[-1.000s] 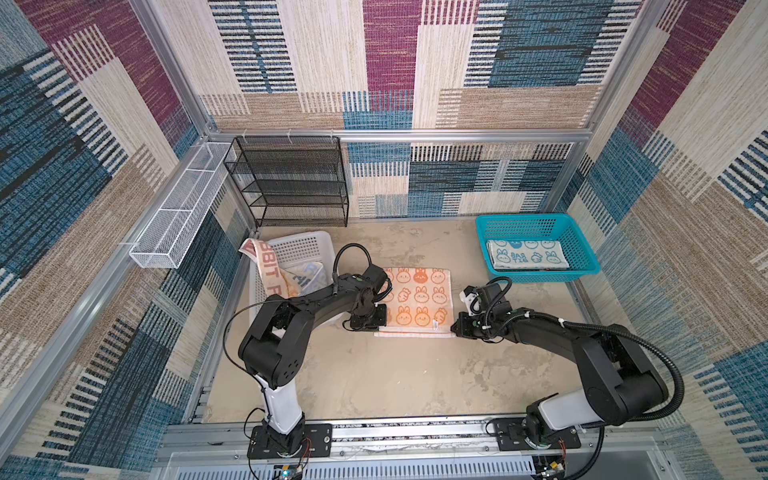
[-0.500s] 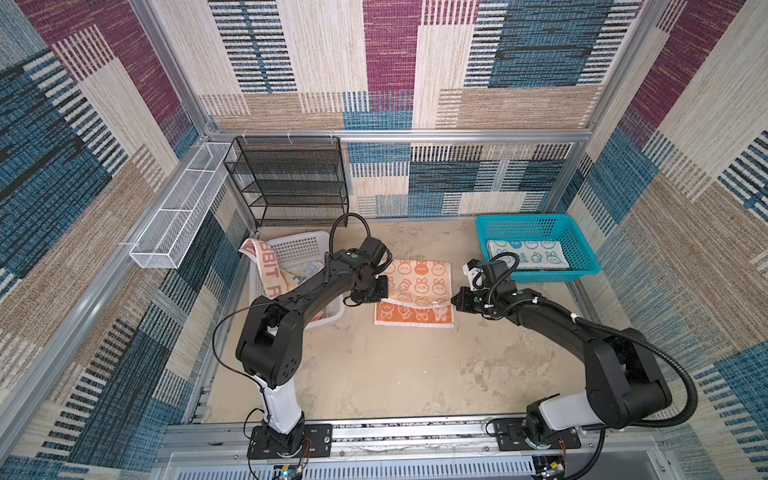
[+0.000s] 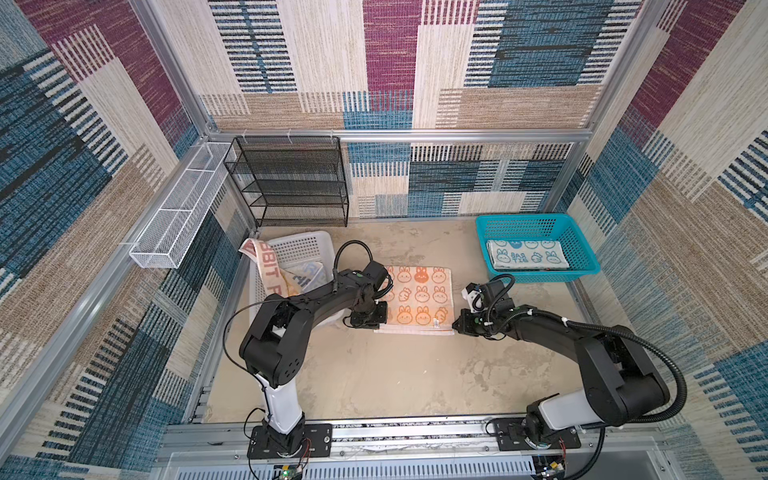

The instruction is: Fold and stack the towels

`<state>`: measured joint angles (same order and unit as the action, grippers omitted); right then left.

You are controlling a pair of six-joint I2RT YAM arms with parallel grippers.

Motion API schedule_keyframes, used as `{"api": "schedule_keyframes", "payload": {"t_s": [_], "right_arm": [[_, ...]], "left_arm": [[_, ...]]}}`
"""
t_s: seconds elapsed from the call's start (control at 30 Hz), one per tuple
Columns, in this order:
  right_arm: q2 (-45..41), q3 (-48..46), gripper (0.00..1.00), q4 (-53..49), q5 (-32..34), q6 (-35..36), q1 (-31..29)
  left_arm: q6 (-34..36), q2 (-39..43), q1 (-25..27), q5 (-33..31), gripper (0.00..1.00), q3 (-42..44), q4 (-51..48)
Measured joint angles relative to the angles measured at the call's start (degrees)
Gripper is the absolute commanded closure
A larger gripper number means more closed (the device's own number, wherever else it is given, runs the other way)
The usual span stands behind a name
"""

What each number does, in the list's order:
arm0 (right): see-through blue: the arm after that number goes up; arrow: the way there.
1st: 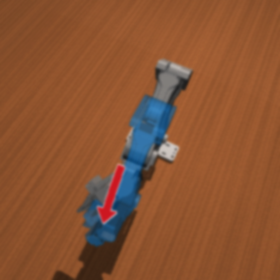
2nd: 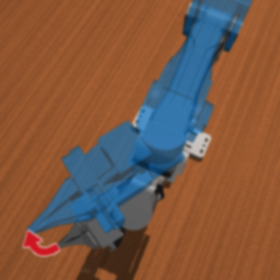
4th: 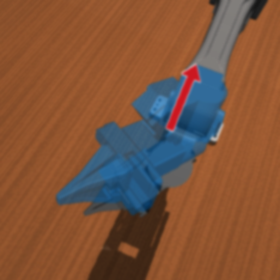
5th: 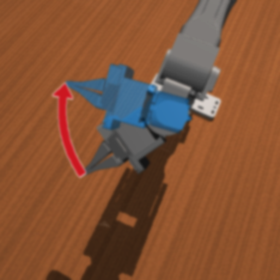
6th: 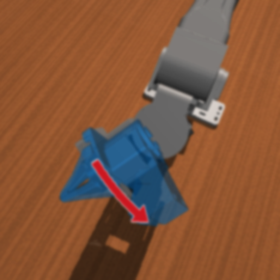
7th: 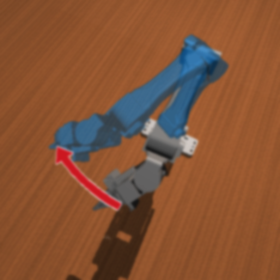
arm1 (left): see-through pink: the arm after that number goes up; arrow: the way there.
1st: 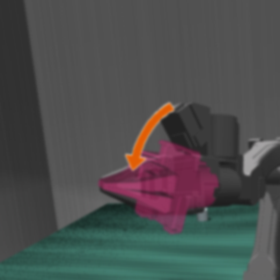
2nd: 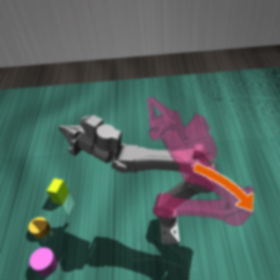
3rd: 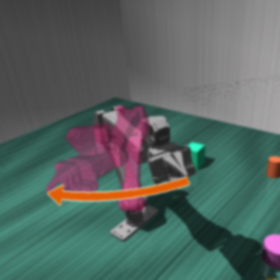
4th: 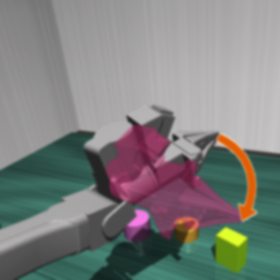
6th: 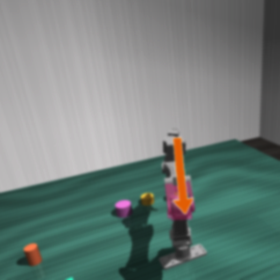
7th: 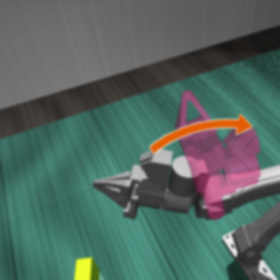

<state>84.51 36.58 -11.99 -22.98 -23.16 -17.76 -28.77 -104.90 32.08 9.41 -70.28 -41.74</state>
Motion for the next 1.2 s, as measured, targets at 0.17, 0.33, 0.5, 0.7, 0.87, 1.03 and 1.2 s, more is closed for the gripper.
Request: {"api": "schedule_keyframes", "payload": {"t_s": [0.17, 0.33, 0.5, 0.7, 0.87, 1.03, 1.2], "right_arm": [[1.9, -0.2, 1.00, 2.2, -0.5, 0.0, 0.0], [2.1, -0.2, 0.92, 3.1, -0.5, 0.0, 0.1], [1.4, 0.5, 0.67, 1.7, 1.0, -0.1, 0.1], [-1.6, 3.1, 0.23, -1.3, 1.7, 0.1, 0.1], [-3.9, 8.3, 0.01, -2.9, 1.6, 0.1, 0.1], [3.2, 19.1, 0.01, -2.1, -0.1, 0.1, 0.6], [13.9, 30.7, 0.01, -1.3, -2.4, -0.6, 3.3]], "left_arm": [[0.0, -0.7, 0.2, 0.0, 0.98, 0.1, 0.5], [0.0, -0.7, 0.3, 0.0, 0.79, 0.2, 0.6], [0.0, 1.6, 0.5, 0.0, 0.47, 0.2, 0.6], [0.0, 4.3, 0.9, -0.2, 0.33, -0.6, 0.2], [-0.2, 5.7, 0.9, -1.7, 0.04, -4.6, -0.5], [-0.8, 5.2, 0.6, -1.4, 0.01, -10.3, 2.5], [-2.3, 1.5, -2.4, 0.1, 0.01, -13.8, 7.7]]}}
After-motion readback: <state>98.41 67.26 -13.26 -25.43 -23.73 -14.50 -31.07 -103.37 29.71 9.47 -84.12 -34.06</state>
